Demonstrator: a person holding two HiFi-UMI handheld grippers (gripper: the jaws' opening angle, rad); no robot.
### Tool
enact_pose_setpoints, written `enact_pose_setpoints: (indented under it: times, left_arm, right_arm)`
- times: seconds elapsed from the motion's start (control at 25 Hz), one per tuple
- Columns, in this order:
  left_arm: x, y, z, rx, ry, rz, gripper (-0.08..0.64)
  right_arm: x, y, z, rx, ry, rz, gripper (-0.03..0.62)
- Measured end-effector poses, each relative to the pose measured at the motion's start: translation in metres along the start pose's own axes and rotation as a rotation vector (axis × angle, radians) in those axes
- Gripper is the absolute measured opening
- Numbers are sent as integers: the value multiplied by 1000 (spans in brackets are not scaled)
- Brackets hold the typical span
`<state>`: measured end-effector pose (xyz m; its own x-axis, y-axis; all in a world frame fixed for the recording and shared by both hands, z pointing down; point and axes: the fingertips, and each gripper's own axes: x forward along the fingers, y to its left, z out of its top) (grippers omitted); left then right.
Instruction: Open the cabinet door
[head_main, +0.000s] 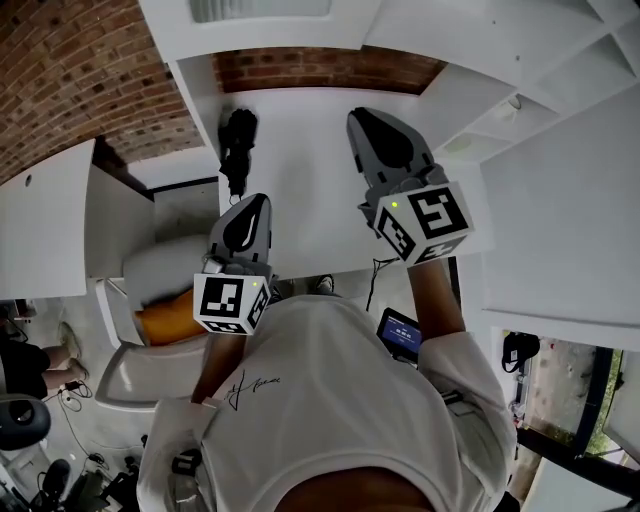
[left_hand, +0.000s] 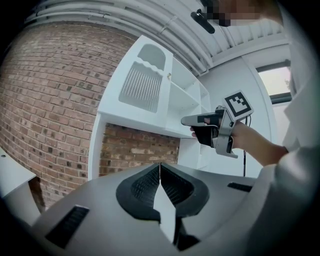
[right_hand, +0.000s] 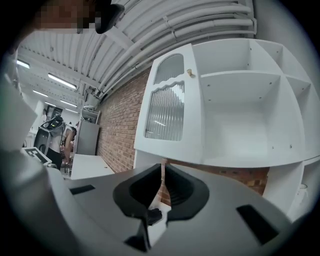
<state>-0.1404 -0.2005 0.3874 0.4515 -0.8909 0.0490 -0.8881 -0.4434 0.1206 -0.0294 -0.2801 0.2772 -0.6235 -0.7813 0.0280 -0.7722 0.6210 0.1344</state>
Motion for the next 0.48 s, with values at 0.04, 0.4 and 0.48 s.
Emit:
enact_pose_setpoints:
  times: [0.04,0.4,0.48]
  left_arm:
    - [2,0,0,-3,1,1,17]
    - [10,0,-1,-39,-10,13,17]
    - [11,1,-6,-38,6,14,17]
  right_arm:
    - [4,-4,3,0,-5,2,28]
    - [29,-33,18,28,-35,-21,29]
    - [34,-39,21,35,-41,-27,29]
